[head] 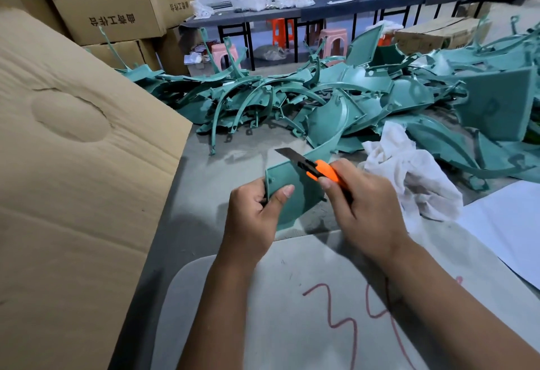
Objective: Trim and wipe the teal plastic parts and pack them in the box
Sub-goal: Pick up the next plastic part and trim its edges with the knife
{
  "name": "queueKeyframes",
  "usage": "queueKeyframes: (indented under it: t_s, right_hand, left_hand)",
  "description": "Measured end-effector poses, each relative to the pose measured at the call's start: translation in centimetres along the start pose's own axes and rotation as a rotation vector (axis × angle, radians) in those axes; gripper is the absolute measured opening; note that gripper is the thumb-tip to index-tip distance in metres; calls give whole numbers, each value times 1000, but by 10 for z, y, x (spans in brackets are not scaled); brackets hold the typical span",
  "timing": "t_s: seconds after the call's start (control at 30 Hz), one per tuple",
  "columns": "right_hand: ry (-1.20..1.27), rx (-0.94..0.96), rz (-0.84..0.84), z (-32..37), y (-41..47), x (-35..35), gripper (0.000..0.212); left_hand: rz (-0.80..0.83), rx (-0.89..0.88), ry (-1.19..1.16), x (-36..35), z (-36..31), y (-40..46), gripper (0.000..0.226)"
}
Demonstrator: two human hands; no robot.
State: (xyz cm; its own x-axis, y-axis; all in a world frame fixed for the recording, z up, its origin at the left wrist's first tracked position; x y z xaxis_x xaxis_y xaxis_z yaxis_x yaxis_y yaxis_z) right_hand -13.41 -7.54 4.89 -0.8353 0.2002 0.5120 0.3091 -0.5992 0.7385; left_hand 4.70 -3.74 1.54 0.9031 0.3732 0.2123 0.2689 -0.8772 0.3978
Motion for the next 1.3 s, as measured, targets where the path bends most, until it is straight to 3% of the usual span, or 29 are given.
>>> queueKeyframes:
  t_s: [0.17, 0.47, 0.63, 0.8, 0.93, 1.1, 1.23, 1.3]
  right_hand:
    - [-26, -183, -76, -38, 2, 19, 32]
    - [-305, -538, -106, -110, -4, 50, 33]
    - [-116, -383, -224, -77, -2, 50, 31]
    - [47, -171, 52, -38, 1, 11, 17]
    - [-2, -244, -24, -59, 2, 26, 26]
    - [-222, -477, -80, -110, -4, 49, 37]
    - [-363, -566, -60, -122, -6, 53, 33]
    - [-354, -572, -141, -117, -7, 57, 31]
  left_hand:
    - [89, 85, -88, 9, 3, -1, 15]
    - [185, 189, -213, 18, 4, -4, 23]
    - [82, 220, -219, 38, 14, -2, 16]
    - [103, 195, -241, 39, 11, -2, 22]
    - [125, 203, -261, 43, 12, -3, 22]
    - [151, 243, -301, 45, 16, -5, 25]
    - [144, 248, -307, 45, 18, -4, 26]
    - [113, 248, -301, 46, 20, -3, 30]
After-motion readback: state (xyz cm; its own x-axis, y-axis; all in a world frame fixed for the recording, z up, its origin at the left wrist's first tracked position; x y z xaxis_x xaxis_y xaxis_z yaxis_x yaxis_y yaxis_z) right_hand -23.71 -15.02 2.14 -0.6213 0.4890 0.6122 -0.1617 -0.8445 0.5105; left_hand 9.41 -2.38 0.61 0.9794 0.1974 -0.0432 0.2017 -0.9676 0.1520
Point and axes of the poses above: each hand's wrist, its own y-axis towards the middle knuckle, its own x-axis out of the back of the hand, z = x × y, the point moved 8 cm from there along y, towards the middle knuckle, and after that the axes turned 2 degrees about y, right-handed, at the moved point
